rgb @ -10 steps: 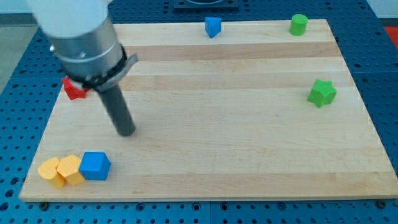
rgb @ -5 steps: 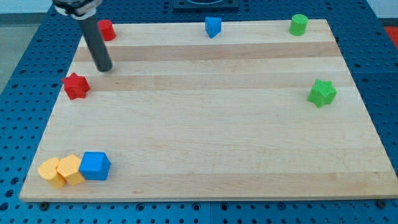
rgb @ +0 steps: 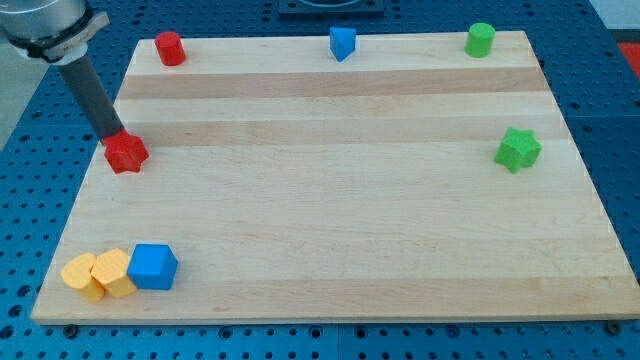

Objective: Place the red star to the top of the yellow hexagon

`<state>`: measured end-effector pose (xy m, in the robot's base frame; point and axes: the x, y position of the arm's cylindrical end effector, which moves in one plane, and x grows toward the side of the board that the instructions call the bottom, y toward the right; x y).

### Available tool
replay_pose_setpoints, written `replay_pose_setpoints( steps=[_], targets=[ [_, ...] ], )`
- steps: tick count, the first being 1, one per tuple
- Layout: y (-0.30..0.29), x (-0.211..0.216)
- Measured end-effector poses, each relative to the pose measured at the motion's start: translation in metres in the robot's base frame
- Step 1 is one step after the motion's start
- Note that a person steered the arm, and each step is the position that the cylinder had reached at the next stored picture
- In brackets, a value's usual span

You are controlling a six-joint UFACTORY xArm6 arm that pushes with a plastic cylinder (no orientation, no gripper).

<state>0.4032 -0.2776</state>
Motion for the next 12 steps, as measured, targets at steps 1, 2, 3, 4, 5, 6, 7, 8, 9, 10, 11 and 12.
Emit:
replay_pose_setpoints(
  steps=[1, 2, 3, 4, 5, 6, 7, 8, 9, 10, 11, 12],
  targets=[
    [0.000, 0.007],
    [0.000, -0.005],
    [0.016, -0.017],
    [0.018, -0.002],
    [0.018, 0.019],
    [0.027, 0.038],
    [0.037, 0.057],
    [0.037, 0.082],
    [0.037, 0.102],
    [0.037, 0.106],
    [0.041, 0.074],
    [0.068, -0.013]
  ],
)
